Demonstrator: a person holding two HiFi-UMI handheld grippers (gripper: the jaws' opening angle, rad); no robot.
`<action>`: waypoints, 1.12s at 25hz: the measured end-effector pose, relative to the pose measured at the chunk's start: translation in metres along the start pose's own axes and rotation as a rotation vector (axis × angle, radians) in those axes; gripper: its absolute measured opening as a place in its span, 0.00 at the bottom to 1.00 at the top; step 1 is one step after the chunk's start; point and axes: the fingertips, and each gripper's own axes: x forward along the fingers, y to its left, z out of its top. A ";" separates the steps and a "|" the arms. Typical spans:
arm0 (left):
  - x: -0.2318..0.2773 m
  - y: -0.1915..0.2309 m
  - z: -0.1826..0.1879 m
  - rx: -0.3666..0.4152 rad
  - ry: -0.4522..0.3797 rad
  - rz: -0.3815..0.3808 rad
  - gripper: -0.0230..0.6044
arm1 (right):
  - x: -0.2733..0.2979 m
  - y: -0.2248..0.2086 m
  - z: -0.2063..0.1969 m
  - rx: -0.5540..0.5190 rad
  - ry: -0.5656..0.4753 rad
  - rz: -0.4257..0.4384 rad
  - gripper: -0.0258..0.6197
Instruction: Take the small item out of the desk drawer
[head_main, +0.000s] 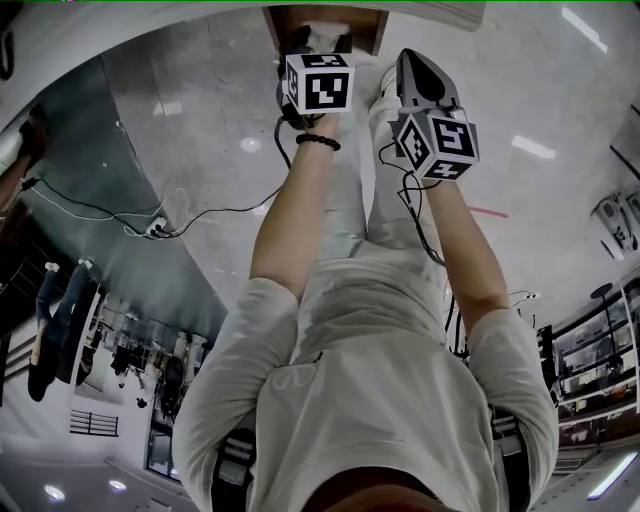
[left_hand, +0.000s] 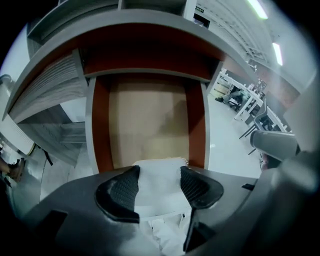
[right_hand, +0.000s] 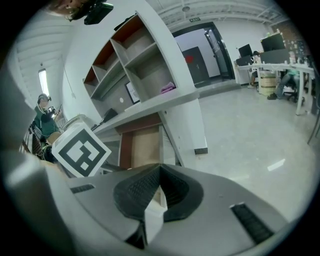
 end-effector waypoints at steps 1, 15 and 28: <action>-0.005 -0.001 0.004 0.001 -0.007 -0.004 0.44 | -0.003 0.002 0.003 -0.001 -0.001 -0.003 0.04; -0.080 -0.007 0.032 0.031 -0.096 -0.057 0.44 | -0.045 0.031 0.049 0.017 -0.065 -0.020 0.04; -0.167 -0.019 0.058 0.116 -0.186 -0.107 0.44 | -0.102 0.056 0.105 -0.021 -0.122 -0.049 0.04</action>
